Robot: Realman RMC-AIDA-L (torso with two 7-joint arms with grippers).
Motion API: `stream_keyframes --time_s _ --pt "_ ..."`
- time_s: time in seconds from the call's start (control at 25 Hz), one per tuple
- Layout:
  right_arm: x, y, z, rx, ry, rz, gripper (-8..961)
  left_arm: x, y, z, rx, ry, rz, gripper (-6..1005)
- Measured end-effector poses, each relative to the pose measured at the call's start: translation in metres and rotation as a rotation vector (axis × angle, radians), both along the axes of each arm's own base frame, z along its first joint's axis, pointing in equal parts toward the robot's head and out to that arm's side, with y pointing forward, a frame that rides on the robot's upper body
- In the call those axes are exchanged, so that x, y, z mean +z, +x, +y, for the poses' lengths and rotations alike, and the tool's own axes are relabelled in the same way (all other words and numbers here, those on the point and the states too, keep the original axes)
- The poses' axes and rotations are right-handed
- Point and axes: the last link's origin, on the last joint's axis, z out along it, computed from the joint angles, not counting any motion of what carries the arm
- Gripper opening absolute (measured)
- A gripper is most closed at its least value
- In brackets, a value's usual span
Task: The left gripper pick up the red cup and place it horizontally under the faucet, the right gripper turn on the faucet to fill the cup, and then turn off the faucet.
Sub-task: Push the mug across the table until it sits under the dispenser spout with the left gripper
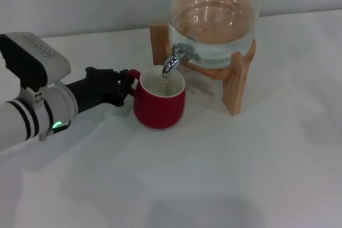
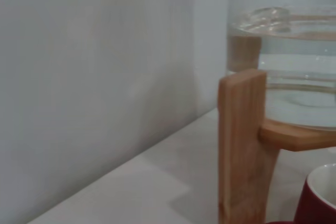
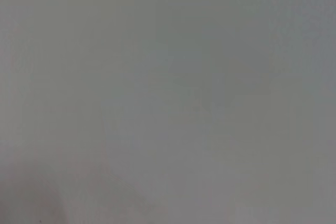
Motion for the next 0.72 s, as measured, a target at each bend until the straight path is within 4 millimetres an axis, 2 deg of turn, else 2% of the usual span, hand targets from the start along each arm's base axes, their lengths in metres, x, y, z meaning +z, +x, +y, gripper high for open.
stream_keyframes --time_s 0.72 --pt "-0.0006 0.0004 0.0 0.0 0.003 0.006 722 -0.0053 0.0066 -0.0018 -0.01 -0.03 0.01 129"
